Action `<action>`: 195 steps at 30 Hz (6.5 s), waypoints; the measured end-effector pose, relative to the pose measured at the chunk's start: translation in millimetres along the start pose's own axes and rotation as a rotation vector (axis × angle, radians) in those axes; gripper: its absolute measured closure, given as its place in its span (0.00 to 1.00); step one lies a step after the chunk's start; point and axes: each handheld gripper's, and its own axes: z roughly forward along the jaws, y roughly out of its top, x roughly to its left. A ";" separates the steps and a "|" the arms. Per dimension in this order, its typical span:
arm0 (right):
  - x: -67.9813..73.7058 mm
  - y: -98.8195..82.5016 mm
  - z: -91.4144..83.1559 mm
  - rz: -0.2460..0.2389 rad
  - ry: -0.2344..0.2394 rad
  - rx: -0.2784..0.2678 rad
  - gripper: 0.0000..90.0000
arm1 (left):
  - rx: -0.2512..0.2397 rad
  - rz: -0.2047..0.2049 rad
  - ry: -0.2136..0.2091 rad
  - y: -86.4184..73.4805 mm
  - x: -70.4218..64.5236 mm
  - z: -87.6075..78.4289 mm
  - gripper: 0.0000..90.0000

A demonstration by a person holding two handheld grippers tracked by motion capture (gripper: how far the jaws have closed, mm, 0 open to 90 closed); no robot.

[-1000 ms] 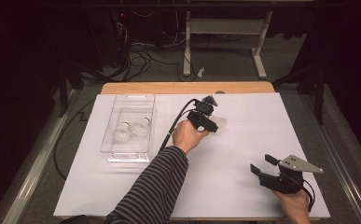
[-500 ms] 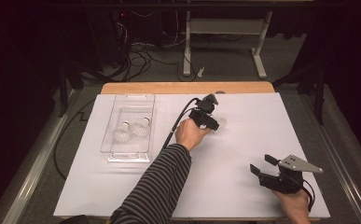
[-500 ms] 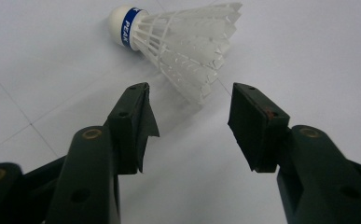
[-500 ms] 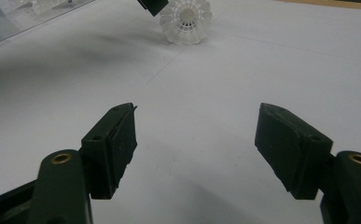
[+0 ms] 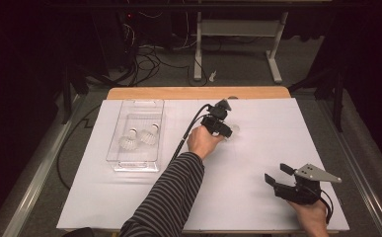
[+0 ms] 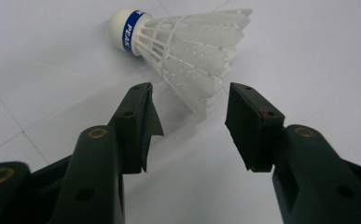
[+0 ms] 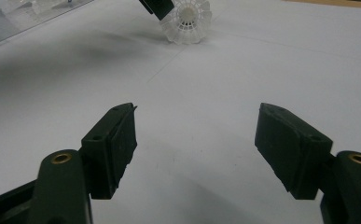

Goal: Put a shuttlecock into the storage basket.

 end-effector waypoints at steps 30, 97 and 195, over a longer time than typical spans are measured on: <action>-0.1 -0.1 0.5 -0.013 0.002 0.002 0.33 | 0.006 -0.020 0.010 -1.4 4.8 8.6 0.76; 0.0 -0.2 -0.3 -0.004 -0.001 0.001 0.33 | 0.001 0.064 0.024 -2.9 7.1 -3.5 1.00; -0.5 -0.5 -2.4 0.008 -0.004 -0.011 0.33 | -0.001 0.130 -0.088 -25.9 14.3 -73.4 1.00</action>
